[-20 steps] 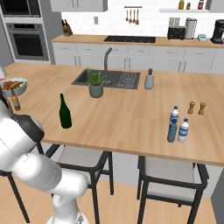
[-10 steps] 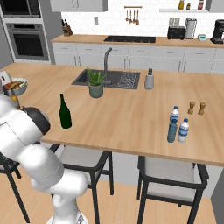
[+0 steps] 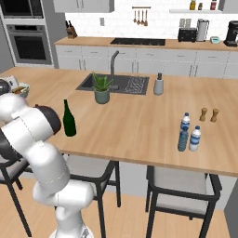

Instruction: Move the plastic bottles in the middle to the plastics group, and the glass bottles in the middle to the glass group.

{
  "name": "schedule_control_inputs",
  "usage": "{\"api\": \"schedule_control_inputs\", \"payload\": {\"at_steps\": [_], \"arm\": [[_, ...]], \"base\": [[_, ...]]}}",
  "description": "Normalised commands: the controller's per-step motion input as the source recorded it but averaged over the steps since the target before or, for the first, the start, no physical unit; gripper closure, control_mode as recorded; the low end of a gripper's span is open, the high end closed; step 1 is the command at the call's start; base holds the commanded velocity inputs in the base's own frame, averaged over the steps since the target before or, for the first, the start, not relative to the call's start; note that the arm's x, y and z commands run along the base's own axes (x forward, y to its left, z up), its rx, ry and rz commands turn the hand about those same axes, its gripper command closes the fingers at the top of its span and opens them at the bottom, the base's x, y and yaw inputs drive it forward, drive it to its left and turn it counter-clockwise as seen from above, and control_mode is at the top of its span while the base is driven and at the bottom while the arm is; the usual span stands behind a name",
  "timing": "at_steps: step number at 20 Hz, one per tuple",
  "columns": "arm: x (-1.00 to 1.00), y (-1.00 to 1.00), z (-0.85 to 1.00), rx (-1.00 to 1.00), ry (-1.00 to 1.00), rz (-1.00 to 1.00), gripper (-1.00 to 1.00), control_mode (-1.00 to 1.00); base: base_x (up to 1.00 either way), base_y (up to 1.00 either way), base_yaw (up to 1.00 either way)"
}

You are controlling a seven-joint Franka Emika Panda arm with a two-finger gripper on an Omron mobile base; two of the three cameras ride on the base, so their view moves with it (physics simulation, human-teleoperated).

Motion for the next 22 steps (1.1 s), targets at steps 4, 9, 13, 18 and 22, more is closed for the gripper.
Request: {"api": "schedule_control_inputs", "payload": {"at_steps": [4, 9, 13, 18, 22], "arm": [[0.31, 0.24, 0.0, 0.0, 0.0, 0.0, 1.0, -1.0], [0.26, 0.36, 0.0, 0.0, 0.02, 0.0, 1.0, -1.0], [0.28, 0.46, -0.13, 0.0, 0.0, 0.0, 1.0, -1.0], [0.23, 0.48, -0.25, 0.0, 0.0, 0.0, 1.0, -1.0], [0.11, 0.41, -0.36, 0.0, 0.0, 0.0, 1.0, -1.0]], "base": [[0.0, 0.0, 0.0], [0.0, 0.0, 0.0], [0.0, 0.0, 0.0], [0.0, 0.0, 0.0], [0.0, 0.0, 0.0]]}}
